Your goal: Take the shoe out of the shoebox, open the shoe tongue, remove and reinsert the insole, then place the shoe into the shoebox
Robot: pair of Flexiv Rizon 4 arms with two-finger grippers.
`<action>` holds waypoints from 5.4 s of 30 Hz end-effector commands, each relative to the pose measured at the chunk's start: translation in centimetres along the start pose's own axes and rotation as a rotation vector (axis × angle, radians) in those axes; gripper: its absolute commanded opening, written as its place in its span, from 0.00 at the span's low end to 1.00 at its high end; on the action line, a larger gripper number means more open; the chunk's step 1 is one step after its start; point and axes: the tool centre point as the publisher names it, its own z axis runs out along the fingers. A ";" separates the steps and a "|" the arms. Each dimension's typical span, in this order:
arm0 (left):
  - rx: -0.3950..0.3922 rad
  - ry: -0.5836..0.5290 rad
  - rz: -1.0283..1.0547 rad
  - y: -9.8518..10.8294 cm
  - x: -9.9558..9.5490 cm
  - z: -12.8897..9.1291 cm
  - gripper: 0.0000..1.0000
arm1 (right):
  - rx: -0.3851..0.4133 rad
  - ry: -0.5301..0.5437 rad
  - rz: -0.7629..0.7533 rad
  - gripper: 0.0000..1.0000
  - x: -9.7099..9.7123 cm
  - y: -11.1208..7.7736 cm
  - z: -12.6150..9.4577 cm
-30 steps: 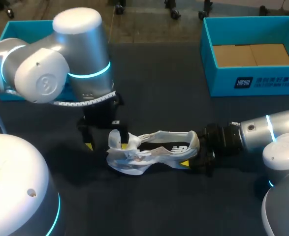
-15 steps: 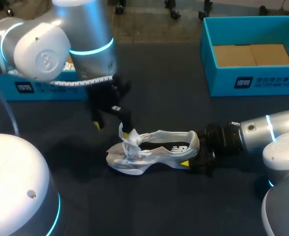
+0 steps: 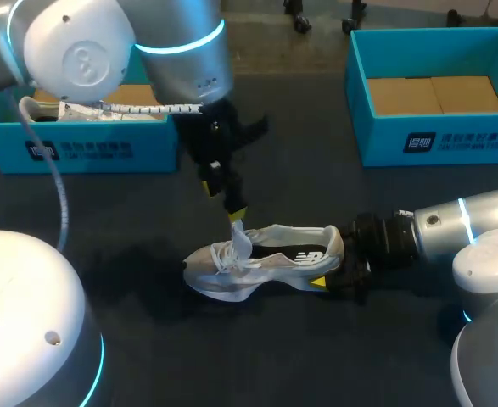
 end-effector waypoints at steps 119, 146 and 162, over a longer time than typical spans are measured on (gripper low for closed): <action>-0.098 0.097 0.737 -8.4 -0.1 18.8 0.00 | 0.003 -0.002 0.000 0.00 -0.2 -0.2 0.4; -0.078 0.006 0.755 -8.5 0.5 20.9 0.42 | 0.003 -0.002 0.000 0.00 -0.2 -0.2 0.4; -0.034 -0.136 0.764 -9.3 -0.8 22.9 0.48 | 0.003 -0.002 0.000 0.00 -0.2 -0.2 0.4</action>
